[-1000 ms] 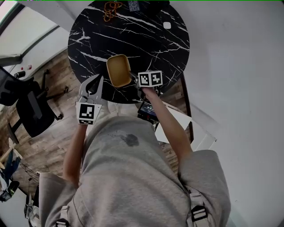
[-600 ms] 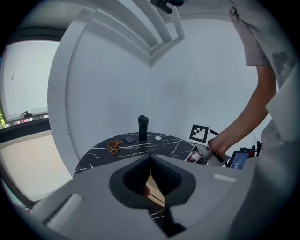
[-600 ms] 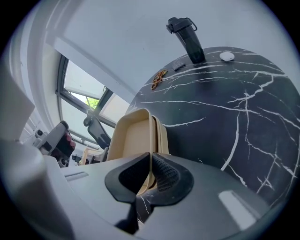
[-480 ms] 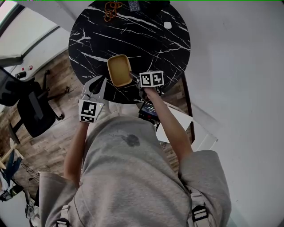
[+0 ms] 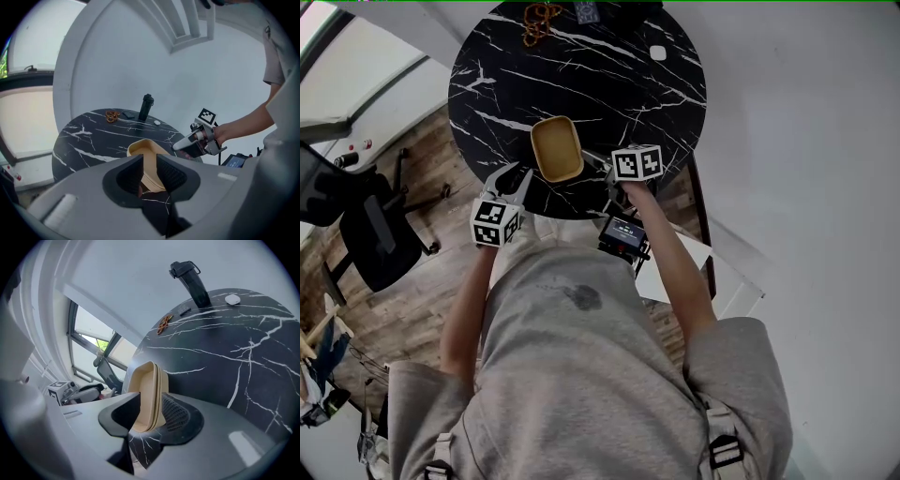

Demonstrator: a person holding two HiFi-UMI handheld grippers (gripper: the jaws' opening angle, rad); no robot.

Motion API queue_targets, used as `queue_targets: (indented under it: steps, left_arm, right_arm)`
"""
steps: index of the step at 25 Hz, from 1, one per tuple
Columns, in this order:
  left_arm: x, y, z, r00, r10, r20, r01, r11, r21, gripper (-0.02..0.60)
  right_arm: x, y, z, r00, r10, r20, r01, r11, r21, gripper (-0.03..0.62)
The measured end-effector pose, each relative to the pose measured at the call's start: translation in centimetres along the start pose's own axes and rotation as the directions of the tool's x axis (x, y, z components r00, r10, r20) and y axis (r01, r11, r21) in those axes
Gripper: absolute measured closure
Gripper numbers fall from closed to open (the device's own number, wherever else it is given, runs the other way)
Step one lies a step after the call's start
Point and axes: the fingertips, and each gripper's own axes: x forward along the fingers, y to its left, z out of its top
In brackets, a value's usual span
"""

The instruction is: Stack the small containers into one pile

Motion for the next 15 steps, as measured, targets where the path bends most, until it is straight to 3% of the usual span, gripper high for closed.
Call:
queue_targets:
  steps: [3,8,11,15]
  left_arm:
    - [1.4,0.8,-1.6,1.0,-0.015,-0.027,0.011,0.991,-0.13,0.486]
    - [3.8,1.4,-4.2,0.994,-0.084,-0.069,0.054,0.936,-0.348,0.449]
    - [4.2,1.8,-4.8,0.994,-0.078,-0.072,0.043,0.913,-0.406,0.439]
    - [4.7,2.0,-5.5,0.991,-0.078,-0.107,0.029,0.916,-0.401,0.428]
  right_arm:
    - [0.8,-0.6,0.4,0.999,0.039,0.004,-0.039,0.999,0.007,0.433]
    - [2.4,-1.4,0.4,0.997,0.069,-0.021,-0.068,0.997,0.027,0.414]
    - [3.0,-0.8,0.3,0.996,0.071,-0.045,-0.071,0.997,0.015,0.414]
    - [3.8,-0.3,0.3,0.996,0.067,-0.058,-0.066,0.998,0.013,0.418]
